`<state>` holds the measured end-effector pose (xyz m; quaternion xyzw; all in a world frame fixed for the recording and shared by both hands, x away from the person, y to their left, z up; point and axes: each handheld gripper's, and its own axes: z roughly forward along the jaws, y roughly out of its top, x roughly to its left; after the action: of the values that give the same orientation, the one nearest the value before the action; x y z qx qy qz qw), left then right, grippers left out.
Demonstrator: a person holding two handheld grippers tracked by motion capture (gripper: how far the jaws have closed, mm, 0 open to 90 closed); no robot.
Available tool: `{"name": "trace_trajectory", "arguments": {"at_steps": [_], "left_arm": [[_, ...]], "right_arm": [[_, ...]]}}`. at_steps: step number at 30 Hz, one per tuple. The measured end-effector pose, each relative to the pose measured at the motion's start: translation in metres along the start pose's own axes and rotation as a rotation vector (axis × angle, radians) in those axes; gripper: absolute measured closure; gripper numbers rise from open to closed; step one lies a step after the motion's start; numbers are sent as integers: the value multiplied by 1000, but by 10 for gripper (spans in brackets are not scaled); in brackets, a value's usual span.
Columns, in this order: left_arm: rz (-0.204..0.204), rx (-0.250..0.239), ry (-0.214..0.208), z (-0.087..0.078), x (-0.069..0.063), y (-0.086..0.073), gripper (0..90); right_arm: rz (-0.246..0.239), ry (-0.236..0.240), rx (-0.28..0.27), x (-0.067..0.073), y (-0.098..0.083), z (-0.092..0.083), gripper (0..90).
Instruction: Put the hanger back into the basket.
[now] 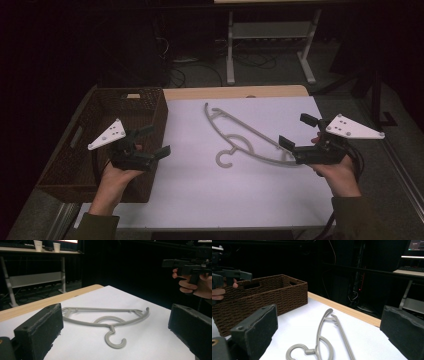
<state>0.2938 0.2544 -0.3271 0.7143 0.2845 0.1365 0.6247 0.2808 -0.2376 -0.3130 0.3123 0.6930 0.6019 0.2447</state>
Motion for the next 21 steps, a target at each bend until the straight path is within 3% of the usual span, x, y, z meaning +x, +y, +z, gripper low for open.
{"name": "trace_trajectory", "arguments": {"at_steps": [7, 14, 21], "left_arm": [[39, 62, -47, 16, -18, 2, 0], [44, 140, -72, 34, -32, -10, 0], [35, 191, -83, 49, -37, -30, 0]], "right_arm": [[-9, -12, 55, 1, -2, 7, 12], [-15, -13, 123, 2, -5, 25, 20], [9, 14, 204, 0, -9, 46, 148]]}}
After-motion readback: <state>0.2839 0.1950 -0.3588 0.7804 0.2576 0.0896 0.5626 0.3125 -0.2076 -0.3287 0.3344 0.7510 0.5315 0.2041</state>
